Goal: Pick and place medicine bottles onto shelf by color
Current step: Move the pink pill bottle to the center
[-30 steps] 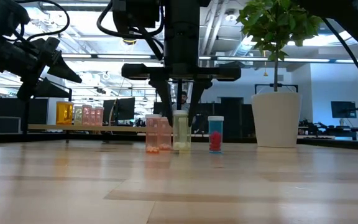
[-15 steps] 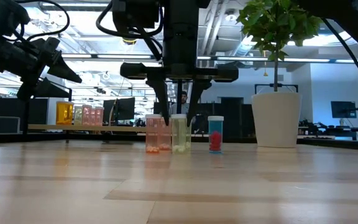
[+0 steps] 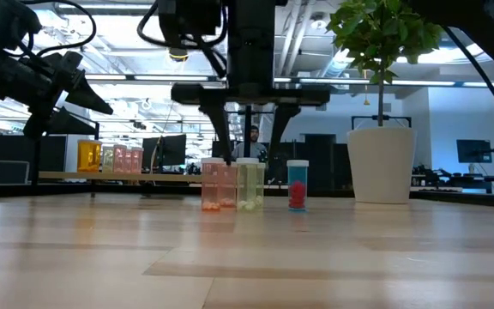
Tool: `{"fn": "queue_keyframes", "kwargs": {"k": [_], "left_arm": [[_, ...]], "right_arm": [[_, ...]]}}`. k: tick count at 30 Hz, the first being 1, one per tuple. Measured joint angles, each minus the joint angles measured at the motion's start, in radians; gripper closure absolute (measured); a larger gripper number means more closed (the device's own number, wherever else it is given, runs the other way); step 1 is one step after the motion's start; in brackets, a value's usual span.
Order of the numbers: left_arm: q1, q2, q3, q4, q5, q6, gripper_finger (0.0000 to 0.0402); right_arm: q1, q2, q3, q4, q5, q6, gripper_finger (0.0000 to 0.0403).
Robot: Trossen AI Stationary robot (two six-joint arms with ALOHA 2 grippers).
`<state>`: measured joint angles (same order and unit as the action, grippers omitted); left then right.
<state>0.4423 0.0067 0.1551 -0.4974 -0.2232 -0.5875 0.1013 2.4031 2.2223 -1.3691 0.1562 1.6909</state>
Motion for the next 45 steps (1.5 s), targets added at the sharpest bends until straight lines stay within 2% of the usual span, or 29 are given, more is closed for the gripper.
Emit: {"fn": "queue_keyframes", "kwargs": {"k": [10, 19, 22, 26, 30, 35, 39, 45], "left_arm": [[0.0, 0.0, 0.0, 0.0, 0.0, 0.0, 0.0093], [0.0, 0.0, 0.0, 0.0, 0.0, 0.0, 0.0093], [0.0, 0.0, 0.0, 0.0, 0.0, 0.0, 0.0093], [0.0, 0.0, 0.0, 0.0, 0.0, 0.0, 0.0093], [0.0, 0.0, 0.0, 0.0, 0.0, 0.0, 0.0093], [0.0, 0.0, 0.0, 0.0, 0.0, 0.0, 0.0093], [0.0, 0.0, 0.0, 0.0, 0.0, 0.0, 0.0093], [0.0, 0.0, 0.0, 0.0, 0.0, 0.0, 0.0093]], "right_arm": [[-0.001, -0.003, 0.135, -0.191, 0.029, 0.0, 0.0115], [0.026, -0.17, 0.08, -0.2, 0.029, 0.003, 0.0116], [0.04, -0.262, -0.027, -0.2, 0.029, 0.007, 0.0116], [0.078, -0.421, -0.279, -0.201, -0.009, 0.107, 0.0116], [0.16, -0.603, -0.541, -0.201, -0.066, 0.302, 0.0116], [0.297, -0.778, -0.783, -0.137, -0.1, 0.636, 0.0116], [0.389, -0.858, -0.932, -0.029, -0.139, 0.814, 0.0116], [0.453, -0.912, -1.097, 0.186, -0.258, 0.879, 0.0117]]}}
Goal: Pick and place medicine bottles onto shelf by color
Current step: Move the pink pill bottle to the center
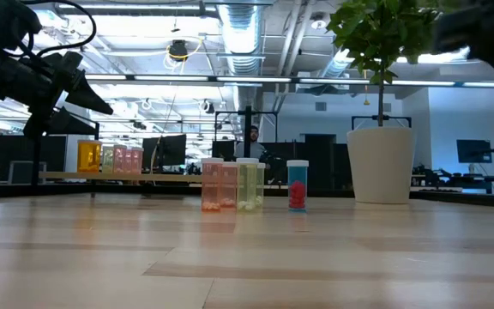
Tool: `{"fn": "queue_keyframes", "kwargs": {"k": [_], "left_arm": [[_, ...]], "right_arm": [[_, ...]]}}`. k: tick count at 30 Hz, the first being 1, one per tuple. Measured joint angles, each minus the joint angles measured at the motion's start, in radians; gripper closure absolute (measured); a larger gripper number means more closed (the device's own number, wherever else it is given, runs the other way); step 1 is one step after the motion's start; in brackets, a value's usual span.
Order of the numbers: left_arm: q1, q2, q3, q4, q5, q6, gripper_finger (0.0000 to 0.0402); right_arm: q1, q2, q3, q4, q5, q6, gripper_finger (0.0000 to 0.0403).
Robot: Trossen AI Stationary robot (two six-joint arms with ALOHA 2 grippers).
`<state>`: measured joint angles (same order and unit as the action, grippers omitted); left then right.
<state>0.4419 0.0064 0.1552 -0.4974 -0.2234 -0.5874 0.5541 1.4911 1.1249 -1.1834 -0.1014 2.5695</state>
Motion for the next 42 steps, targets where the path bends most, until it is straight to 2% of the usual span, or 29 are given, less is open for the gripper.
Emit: {"fn": "queue_keyframes", "kwargs": {"k": [8, 15, 22, 29, 37, 42], "left_arm": [[0.0, 0.0, 0.0, 0.0, 0.0, 0.0, 0.0093], [0.0, 0.0, 0.0, 0.0, 0.0, 0.0, 0.0093], [0.0, 0.0, 0.0, 0.0, 0.0, 0.0, 0.0093], [0.0, 0.0, 0.0, 0.0, 0.0, 0.0, 0.0093], [0.0, 0.0, 0.0, 0.0, 0.0, 0.0, 0.0093], [0.0, 0.0, 0.0, 0.0, 0.0, 0.0, 0.0093]], "right_arm": [[0.039, 0.021, -0.135, 0.253, -0.039, 0.021, 0.0117], [0.069, 0.085, -0.148, 0.357, -0.081, 0.108, 0.0117], [0.121, 0.134, -0.147, 0.426, -0.11, 0.203, 0.0117], [0.165, 0.135, -0.148, 0.446, -0.069, 0.285, 0.0117], [0.172, 0.135, -0.148, 0.445, -0.017, 0.25, 0.0122], [0.172, 0.135, -0.148, 0.439, -0.017, 0.242, 0.0154]]}}
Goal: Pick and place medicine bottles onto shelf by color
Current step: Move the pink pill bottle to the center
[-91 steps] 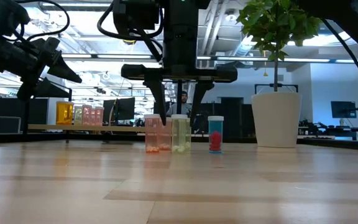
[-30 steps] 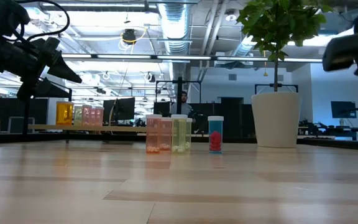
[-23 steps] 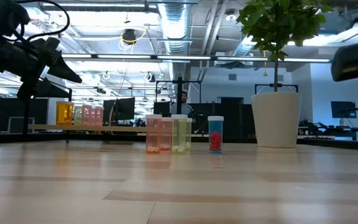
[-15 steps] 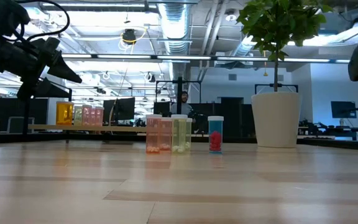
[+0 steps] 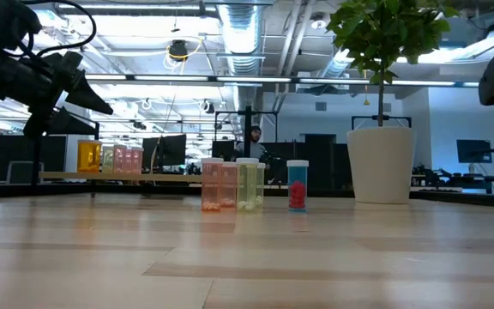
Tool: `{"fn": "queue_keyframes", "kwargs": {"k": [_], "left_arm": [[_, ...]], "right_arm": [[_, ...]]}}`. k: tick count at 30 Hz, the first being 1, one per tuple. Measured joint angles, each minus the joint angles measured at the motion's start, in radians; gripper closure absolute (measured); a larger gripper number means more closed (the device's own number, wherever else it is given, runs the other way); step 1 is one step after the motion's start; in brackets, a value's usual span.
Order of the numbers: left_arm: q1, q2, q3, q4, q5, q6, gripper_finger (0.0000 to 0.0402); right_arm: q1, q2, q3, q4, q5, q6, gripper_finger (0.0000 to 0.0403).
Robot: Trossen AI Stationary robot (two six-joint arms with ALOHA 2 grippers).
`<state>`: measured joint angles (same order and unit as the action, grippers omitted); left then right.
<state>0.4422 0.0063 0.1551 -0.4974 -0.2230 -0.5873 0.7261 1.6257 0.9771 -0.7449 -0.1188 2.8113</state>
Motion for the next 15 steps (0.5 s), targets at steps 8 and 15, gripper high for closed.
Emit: {"fn": "queue_keyframes", "kwargs": {"k": [8, 15], "left_arm": [[0.0, 0.0, 0.0, 0.0, 0.0, 0.0, 0.0093], [0.0, 0.0, 0.0, 0.0, 0.0, 0.0, 0.0093]], "right_arm": [[-0.009, 0.0, 0.0, 0.005, 0.0, -0.006, 0.0263], [-0.084, -0.001, 0.0, 0.005, -0.032, -0.135, 0.0286]]}}
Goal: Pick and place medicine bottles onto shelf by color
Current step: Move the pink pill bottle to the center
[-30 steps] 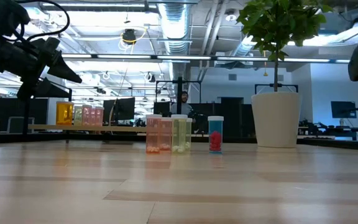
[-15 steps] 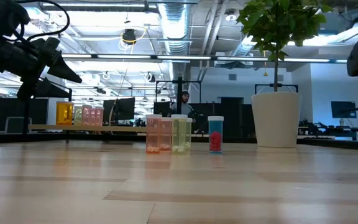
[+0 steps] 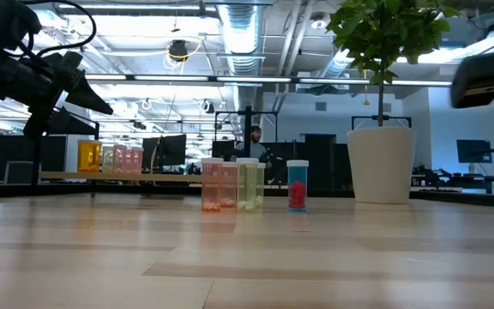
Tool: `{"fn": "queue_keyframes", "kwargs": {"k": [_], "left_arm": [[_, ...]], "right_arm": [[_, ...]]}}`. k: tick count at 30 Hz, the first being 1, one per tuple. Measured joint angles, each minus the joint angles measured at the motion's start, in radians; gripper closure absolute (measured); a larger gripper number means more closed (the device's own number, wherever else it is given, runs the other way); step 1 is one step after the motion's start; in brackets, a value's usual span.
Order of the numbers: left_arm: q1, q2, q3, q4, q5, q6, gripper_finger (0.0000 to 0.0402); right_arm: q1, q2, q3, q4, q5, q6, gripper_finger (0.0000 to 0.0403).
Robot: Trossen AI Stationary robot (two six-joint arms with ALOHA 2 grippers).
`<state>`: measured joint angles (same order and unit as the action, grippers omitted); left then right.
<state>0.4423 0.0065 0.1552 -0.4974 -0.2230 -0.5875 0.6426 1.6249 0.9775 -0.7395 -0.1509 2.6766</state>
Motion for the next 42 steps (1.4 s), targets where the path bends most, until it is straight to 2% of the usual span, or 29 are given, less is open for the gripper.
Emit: {"fn": "queue_keyframes", "kwargs": {"k": [5, 16, 20, 26, 33, 42], "left_arm": [[0.0, 0.0, 0.0, 0.0, 0.0, 0.0, 0.0093], [0.0, 0.0, 0.0, 0.0, 0.0, 0.0, 0.0093], [0.0, 0.0, 0.0, 0.0, 0.0, 0.0, 0.0093], [0.0, 0.0, 0.0, 0.001, 0.0, 0.0, 0.0093], [0.0, 0.0, 0.0, 0.0, 0.0, 0.0, 0.0093], [0.0, 0.0, 0.0, 0.0, 0.0, 0.0, 0.0093]], "right_arm": [[-0.094, 0.0, 0.021, -0.006, -0.01, -0.159, 0.0265], [-0.282, 0.006, 0.096, -0.011, -0.015, -0.47, 0.0278], [-0.322, 0.078, 0.17, -0.078, -0.023, -0.561, 0.0279], [-0.36, 0.242, 0.372, -0.21, -0.037, -0.727, 0.0279], [-0.402, 0.377, 0.573, -0.306, -0.027, -0.915, 0.0279], [-0.431, 0.388, 0.609, -0.261, 0.044, -0.979, 0.0279]]}}
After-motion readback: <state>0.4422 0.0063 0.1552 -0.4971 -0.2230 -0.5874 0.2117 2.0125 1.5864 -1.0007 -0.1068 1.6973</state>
